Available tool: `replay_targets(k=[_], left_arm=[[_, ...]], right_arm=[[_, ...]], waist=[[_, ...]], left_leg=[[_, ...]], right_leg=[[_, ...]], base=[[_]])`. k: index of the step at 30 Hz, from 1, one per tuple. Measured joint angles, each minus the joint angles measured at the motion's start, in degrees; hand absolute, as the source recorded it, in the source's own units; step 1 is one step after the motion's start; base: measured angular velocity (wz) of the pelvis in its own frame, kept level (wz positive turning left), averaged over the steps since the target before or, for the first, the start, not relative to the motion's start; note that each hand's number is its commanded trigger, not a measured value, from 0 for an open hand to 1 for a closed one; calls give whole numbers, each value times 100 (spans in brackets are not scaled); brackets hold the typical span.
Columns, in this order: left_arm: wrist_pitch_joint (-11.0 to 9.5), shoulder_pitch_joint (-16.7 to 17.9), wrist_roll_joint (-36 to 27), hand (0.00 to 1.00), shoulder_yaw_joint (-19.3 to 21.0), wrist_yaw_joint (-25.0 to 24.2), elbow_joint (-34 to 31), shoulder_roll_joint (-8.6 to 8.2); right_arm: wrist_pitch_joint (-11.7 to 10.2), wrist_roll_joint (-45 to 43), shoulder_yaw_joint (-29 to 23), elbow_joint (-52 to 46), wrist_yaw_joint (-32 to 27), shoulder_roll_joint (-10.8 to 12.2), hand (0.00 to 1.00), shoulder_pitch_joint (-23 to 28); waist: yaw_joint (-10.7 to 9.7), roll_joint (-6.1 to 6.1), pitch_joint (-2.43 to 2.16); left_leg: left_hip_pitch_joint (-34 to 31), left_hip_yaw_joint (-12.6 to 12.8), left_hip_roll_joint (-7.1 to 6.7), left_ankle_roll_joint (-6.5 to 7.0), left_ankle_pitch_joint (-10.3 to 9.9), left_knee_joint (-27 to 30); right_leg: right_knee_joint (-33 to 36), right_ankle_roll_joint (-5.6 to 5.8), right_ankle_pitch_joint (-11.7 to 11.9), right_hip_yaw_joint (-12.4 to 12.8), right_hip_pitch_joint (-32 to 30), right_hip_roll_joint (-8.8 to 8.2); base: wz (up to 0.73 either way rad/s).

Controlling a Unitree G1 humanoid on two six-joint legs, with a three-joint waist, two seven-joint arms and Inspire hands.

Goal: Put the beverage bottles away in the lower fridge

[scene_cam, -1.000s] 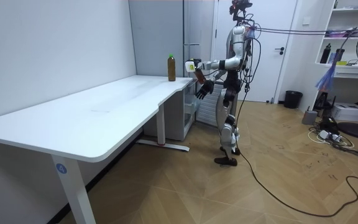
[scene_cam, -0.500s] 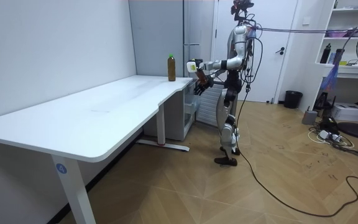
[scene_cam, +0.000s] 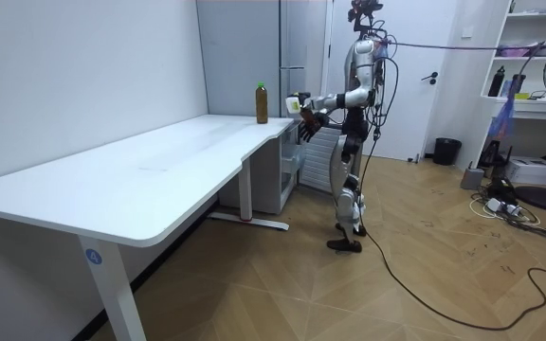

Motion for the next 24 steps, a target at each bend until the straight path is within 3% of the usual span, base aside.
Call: replay_targets(k=[9,17,24], left_arm=[[0,-4,-4,100,-87,-99,14,1],[-7,-39,145,100,-320,-83,273,-3],[-7,-32,257,100,-384,-78,274,69]], right_arm=[[143,369,116,-138,196,-78,0,-4],[247,434,176,-149,227,-75,0,-4],[246,671,191,-240,224,-45,0,-19]], waist=[[-1,22,2],[-16,100,33],[5,39,27]], left_leg=[[44,43,10,0,0,5],[45,61,25,0,0,12],[66,312,63,0,0,-29]], right_leg=[[11,0,0,5,39,1],[90,-1,2,4,-10,0],[110,-1,2,220,-107,16]], base=[[0],[-1],[-18]])
